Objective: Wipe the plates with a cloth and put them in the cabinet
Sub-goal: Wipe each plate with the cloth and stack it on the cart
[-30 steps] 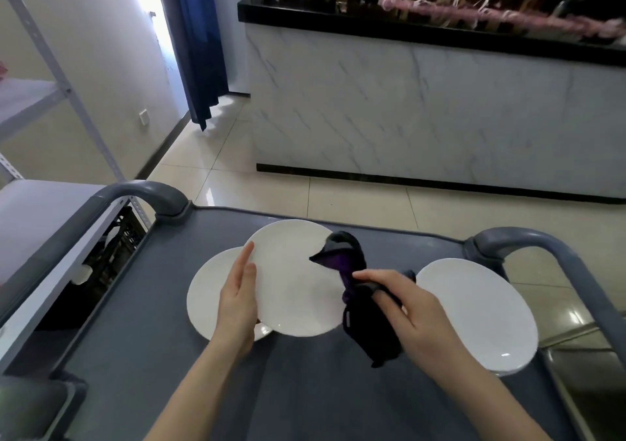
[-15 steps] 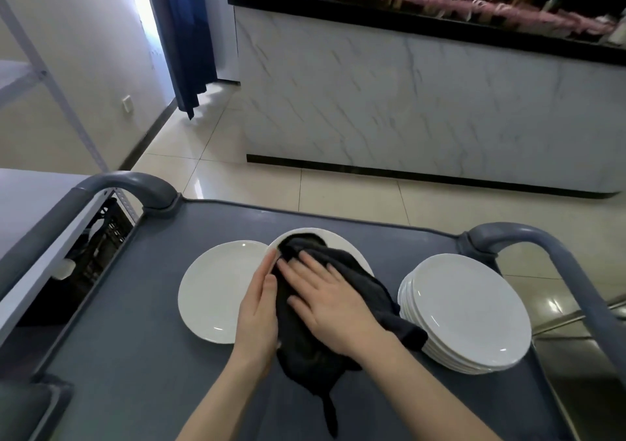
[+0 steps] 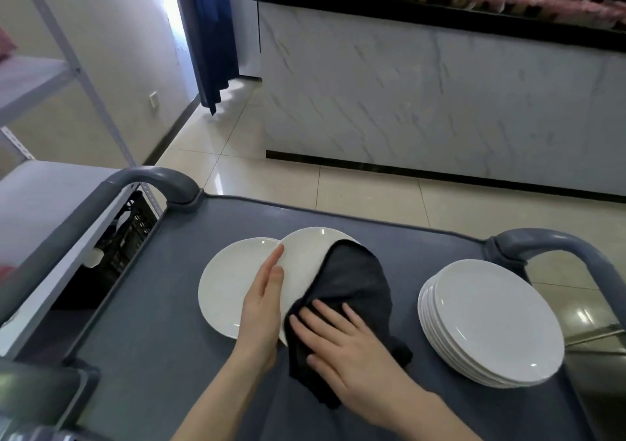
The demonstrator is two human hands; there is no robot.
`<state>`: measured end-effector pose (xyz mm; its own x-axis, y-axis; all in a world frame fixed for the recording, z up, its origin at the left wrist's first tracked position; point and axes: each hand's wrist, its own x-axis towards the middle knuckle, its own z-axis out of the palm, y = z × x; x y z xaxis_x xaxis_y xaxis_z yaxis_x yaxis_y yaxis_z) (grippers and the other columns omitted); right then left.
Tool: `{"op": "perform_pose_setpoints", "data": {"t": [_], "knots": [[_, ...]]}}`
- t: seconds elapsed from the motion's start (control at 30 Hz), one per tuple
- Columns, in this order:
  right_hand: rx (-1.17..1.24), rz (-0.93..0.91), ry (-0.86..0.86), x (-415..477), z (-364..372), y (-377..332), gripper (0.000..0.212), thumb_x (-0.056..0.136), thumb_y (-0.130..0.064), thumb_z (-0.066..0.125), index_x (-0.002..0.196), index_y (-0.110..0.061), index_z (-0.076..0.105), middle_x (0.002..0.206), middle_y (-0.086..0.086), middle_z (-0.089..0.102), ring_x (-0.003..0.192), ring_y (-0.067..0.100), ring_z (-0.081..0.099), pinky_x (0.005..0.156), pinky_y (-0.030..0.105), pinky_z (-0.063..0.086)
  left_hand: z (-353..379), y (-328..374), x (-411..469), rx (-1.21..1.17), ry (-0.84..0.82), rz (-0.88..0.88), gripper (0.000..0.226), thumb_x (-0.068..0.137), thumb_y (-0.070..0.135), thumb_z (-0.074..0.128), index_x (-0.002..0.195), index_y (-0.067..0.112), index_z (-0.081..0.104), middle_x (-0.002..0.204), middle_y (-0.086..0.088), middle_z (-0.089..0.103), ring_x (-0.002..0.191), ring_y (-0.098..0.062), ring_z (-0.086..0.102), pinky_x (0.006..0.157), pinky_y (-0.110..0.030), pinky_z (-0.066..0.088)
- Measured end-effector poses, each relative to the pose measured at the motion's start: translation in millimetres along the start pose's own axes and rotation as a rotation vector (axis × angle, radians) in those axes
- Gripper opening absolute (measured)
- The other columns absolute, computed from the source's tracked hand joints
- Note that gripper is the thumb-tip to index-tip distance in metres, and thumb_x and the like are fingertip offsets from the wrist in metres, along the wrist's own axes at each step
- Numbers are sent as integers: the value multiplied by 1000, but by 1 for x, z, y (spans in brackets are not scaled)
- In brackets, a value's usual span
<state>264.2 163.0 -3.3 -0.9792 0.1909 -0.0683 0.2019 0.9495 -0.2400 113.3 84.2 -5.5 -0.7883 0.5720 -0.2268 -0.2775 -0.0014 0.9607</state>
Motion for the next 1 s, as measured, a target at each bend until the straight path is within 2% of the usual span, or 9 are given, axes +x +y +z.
{"op": "perform_pose_setpoints", "data": {"t": [0.07, 0.17, 0.43, 0.5, 0.57, 0.67, 0.7, 0.87, 1.0], "knots": [[64, -4, 8, 20, 1, -4, 53, 103, -45, 19, 154, -41, 7, 161, -23, 4, 149, 1, -10, 121, 34, -11, 1, 3, 0, 16, -30, 33, 29, 103, 46, 43, 120, 58, 63, 127, 40, 59, 118, 21, 50, 92, -9, 40], [62, 70, 96, 50, -2, 0, 55, 101, -47, 16, 153, -41, -2, 158, -24, -9, 146, -2, -18, 119, 33, -12, -2, 7, 5, 63, -68, 98, 32, 106, 38, 43, 124, 59, 58, 129, 38, 58, 124, 17, 49, 94, -5, 42], [63, 201, 253, 82, -11, 9, 56, 100, -54, 11, 153, -43, -3, 162, -21, 0, 149, 0, -6, 121, 29, -2, -3, 18, 9, 144, -143, 201, 48, 108, 13, 41, 138, 50, 49, 139, 33, 54, 133, 12, 45, 106, -10, 38], [96, 246, 291, 85, -10, 8, 57, 99, -54, 12, 153, -41, -2, 162, -20, 0, 149, 0, -5, 122, 30, 0, -3, 22, 9, 175, -140, 212, 47, 109, 14, 39, 137, 50, 49, 137, 29, 58, 124, 10, 53, 106, -12, 40], [166, 342, 335, 88, -12, 14, 59, 100, -51, 18, 156, -35, 3, 164, -14, 5, 150, 6, 0, 123, 33, 6, -5, 24, 8, 190, -123, 203, 46, 109, 18, 38, 133, 55, 51, 130, 16, 63, 104, -2, 60, 93, -8, 45], [227, 489, 316, 90, -18, 29, 62, 103, -46, 26, 157, -26, 3, 165, -6, 6, 152, 14, 1, 123, 41, 6, -8, 21, 0, 215, -118, 222, 46, 110, 18, 37, 130, 57, 50, 131, 37, 57, 120, 15, 51, 91, 1, 37], [222, 484, 292, 90, -19, 29, 62, 103, -46, 25, 157, -27, 2, 165, -7, 4, 152, 13, -1, 122, 42, 5, -9, 20, -2, 221, -120, 234, 46, 110, 18, 37, 131, 57, 50, 134, 41, 52, 126, 18, 45, 94, 1, 36], [176, 229, 208, 83, -18, -7, 60, 98, -50, 11, 155, -38, -1, 163, -20, -4, 149, 4, -10, 121, 47, 3, -6, 18, -1, 171, -134, 244, 40, 104, 39, 32, 141, 45, 46, 144, 21, 55, 136, 8, 43, 113, -14, 33], [97, 26, 139, 57, -6, -22, 56, 100, -44, 11, 155, -37, 5, 162, -23, 1, 149, 2, -7, 121, 46, 1, -10, 18, 5, 105, -71, 106, 38, 99, 60, 27, 128, 63, 52, 123, 32, 62, 114, 21, 53, 93, -7, 45]]}}
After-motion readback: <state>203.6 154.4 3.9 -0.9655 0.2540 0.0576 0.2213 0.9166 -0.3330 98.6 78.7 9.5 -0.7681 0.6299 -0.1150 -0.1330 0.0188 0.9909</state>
